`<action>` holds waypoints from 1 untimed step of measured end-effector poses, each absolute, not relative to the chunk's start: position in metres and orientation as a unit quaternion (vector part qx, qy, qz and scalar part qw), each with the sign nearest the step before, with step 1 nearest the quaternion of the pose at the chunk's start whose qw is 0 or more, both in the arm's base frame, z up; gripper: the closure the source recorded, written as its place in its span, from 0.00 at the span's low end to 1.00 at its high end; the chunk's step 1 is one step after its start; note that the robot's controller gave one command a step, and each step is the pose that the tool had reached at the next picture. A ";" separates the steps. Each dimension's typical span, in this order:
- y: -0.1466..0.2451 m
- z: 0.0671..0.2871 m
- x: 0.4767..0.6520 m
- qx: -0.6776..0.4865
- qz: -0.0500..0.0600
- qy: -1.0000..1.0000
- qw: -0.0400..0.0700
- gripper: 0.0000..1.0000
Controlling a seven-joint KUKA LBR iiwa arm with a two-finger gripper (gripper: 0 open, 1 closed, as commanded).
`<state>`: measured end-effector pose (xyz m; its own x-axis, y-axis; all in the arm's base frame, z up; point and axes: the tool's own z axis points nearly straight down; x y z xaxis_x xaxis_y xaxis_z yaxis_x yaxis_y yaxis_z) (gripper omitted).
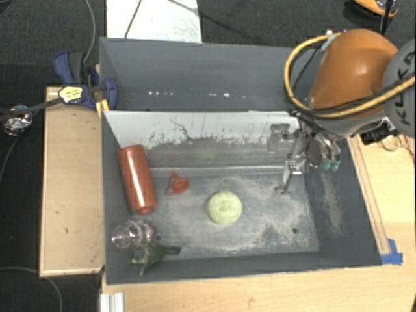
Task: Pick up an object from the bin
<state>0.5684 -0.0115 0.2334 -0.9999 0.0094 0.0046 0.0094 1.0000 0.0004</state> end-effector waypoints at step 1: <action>-0.012 0.238 0.570 -0.005 0.000 -1.000 -0.002 0.00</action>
Offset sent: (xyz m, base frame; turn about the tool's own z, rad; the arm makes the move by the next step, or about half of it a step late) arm -0.0005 0.0409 -0.1617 -0.1334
